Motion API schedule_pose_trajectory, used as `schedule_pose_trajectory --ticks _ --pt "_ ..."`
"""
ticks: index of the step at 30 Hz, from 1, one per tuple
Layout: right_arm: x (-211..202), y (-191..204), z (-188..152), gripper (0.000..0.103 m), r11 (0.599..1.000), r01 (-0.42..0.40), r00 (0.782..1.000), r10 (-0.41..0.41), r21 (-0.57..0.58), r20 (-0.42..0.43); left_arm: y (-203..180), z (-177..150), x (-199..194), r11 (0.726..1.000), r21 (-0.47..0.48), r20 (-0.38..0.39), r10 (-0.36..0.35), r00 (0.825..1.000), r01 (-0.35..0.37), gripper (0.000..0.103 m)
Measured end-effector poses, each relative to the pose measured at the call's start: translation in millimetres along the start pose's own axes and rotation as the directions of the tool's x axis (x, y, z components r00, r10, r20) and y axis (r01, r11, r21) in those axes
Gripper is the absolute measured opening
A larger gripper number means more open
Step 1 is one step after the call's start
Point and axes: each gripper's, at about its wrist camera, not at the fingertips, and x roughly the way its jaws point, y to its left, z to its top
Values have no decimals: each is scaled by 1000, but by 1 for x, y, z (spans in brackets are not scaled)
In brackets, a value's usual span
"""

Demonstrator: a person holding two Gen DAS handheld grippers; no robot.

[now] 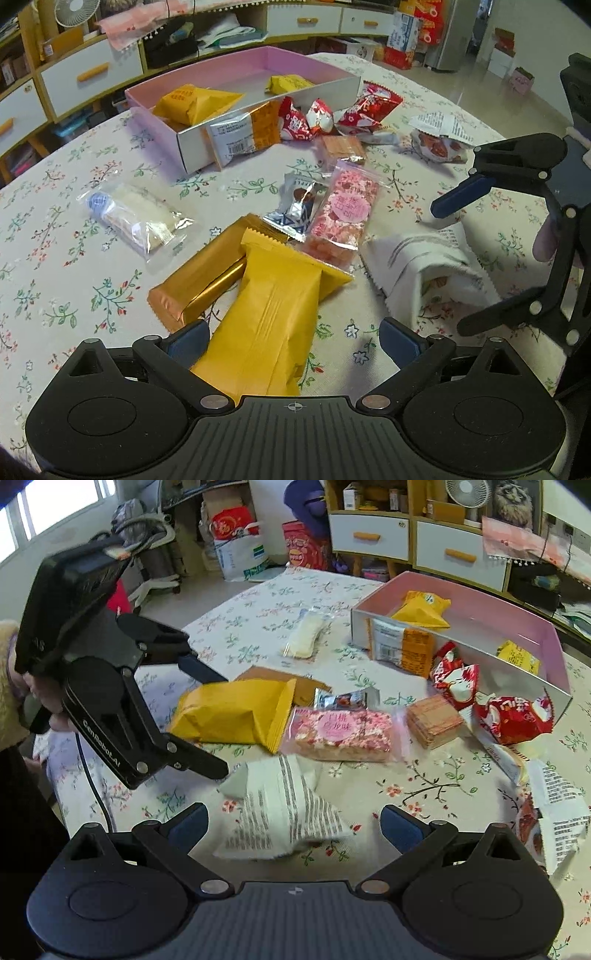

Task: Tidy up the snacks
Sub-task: 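Grasp another yellow pastry pack with the left tool while the right tool grasps the white paper bag, then carry the yellow pack and white bag into the pink box and release both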

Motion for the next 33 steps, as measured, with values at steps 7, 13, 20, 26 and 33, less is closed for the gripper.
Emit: schedule_pose_trajectory --ticks 7,13,20,26,33 --pt "13 7 -6 73 999 24 999 -25 -30 -28 1 -1 5 999 -11 -14 35 999 -35 92" --pt "13 6 -6 65 999 42 999 -42 -34 -13 4 1 5 999 -32 -7 40 999 -40 79" --pt "12 6 -5 54 997 59 998 -59 -47 0 5 2 5 998 -44 0 45 999 -45 56" --pt "13 8 -4 39 995 76 997 -75 -71 9 5 2 2 998 -55 6 29 1000 -29 43" --pt "11 11 -1 24 993 78 997 -77 -92 23 2 5 -1 999 -48 16 17 1000 -17 40"
